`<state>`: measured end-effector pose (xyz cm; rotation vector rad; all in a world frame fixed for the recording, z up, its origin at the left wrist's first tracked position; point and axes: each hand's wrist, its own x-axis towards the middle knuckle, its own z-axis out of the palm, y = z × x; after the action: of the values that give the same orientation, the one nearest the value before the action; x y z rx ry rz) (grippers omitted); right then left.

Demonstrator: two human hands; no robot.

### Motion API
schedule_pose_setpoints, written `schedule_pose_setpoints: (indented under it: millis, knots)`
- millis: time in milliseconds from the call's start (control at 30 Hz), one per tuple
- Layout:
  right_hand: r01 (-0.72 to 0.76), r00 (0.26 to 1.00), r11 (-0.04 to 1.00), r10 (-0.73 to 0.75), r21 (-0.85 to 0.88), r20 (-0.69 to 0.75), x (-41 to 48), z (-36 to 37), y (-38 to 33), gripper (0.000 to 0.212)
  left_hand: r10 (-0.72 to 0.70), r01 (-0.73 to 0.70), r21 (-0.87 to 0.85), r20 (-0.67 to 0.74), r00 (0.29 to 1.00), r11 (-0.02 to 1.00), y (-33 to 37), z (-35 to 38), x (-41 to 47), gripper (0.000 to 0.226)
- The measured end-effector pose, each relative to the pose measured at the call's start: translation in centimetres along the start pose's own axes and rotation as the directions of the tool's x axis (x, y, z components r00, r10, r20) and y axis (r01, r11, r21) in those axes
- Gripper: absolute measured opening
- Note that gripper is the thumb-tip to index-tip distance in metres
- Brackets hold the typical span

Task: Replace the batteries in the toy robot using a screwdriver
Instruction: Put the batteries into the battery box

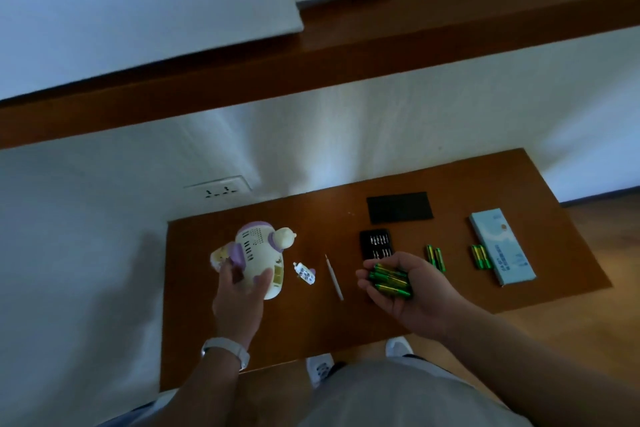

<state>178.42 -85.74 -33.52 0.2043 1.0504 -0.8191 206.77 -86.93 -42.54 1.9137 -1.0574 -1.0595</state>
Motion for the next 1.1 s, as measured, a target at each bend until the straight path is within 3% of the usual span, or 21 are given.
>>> schedule_pose_setpoints:
  millis: [400,633,767,867,967,1100]
  knots:
    - [0.060,0.996,0.998,-0.060,0.012,-0.062,0.8,1.3,2.7,0.045,0.080,-0.082,0.016,0.088,0.993,0.997,-1.5,-0.5,1.0,0.052]
    - [0.064,0.997,0.996,-0.062,0.054,-0.046,1.5,1.6,4.2,0.028,0.045,-0.050,0.033,0.141,0.989,0.998,-2.5,-1.6,0.6,0.056]
    - [0.072,0.997,0.997,-0.071,0.032,-0.034,1.8,1.6,4.9,0.026,0.087,-0.090,0.026,0.103,0.991,0.996,-2.4,-1.7,0.4,0.054]
    - [0.088,0.996,0.995,-0.087,0.048,-0.016,1.8,1.6,4.8,0.027,0.113,-0.113,0.022,0.007,0.994,0.993,-1.8,-2.0,0.0,0.063]
    - [0.098,0.995,0.992,-0.099,0.073,0.002,1.5,1.2,4.3,0.028,0.205,-0.185,0.169,-0.107,0.973,0.968,-1.0,-2.1,-0.6,0.068]
    - [0.118,0.993,0.991,-0.119,0.067,0.009,0.9,0.0,2.5,0.030,0.440,-0.408,0.315,-0.035,0.897,0.857,0.5,-0.3,-2.3,0.063]
